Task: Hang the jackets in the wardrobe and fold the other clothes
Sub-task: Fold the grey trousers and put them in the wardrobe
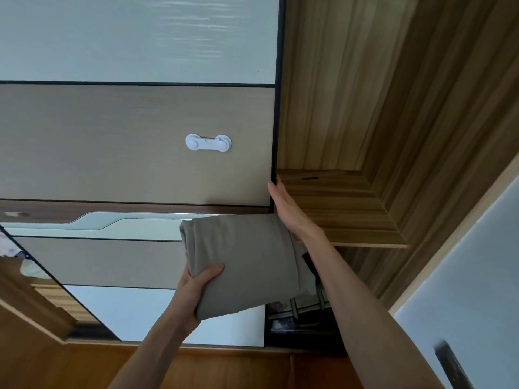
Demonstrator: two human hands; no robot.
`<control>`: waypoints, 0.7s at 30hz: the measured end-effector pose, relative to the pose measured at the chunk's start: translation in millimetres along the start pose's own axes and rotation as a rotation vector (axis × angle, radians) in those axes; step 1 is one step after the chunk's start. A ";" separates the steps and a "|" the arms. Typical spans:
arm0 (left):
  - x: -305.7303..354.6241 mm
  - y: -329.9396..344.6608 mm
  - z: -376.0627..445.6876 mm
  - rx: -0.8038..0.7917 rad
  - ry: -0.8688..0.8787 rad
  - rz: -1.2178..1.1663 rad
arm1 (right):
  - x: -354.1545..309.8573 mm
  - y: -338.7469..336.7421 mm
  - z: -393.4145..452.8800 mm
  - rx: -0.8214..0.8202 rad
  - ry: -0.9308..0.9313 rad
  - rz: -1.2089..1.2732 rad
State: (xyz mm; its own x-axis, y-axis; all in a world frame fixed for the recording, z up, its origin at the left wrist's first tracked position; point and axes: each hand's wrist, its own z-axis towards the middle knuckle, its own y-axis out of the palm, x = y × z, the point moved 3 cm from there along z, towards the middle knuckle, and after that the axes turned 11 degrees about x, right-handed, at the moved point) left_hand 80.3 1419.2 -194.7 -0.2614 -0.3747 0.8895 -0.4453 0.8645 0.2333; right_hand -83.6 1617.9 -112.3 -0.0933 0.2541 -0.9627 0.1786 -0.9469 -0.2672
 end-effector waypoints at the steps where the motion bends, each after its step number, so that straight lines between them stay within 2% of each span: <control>1: 0.0 -2.6 0.7 0.006 -0.006 0.002 | -1.8 1.9 -0.3 0.001 0.003 -0.001; 9: 0.5 -9.3 5.9 0.012 -0.007 0.012 | -4.8 13.1 -3.3 -0.053 -0.026 -0.030; 15: -3.4 0.0 6.1 -0.038 -0.011 0.009 | 18.5 -1.0 -17.6 0.059 -0.001 -0.016; 18: -9.9 13.9 6.9 -0.062 -0.023 -0.006 | 42.2 -22.8 -27.9 0.142 0.111 0.110; 21: -14.3 30.5 8.8 -0.084 -0.036 -0.033 | 67.5 -44.9 -41.9 0.204 0.312 0.192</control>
State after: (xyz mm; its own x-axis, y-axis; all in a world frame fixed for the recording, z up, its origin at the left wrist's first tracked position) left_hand 62.9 1447.9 -203.7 -0.2789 -0.4141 0.8665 -0.3811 0.8759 0.2960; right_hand -56.9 1685.8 -167.1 0.2297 0.0874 -0.9693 -0.0365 -0.9945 -0.0983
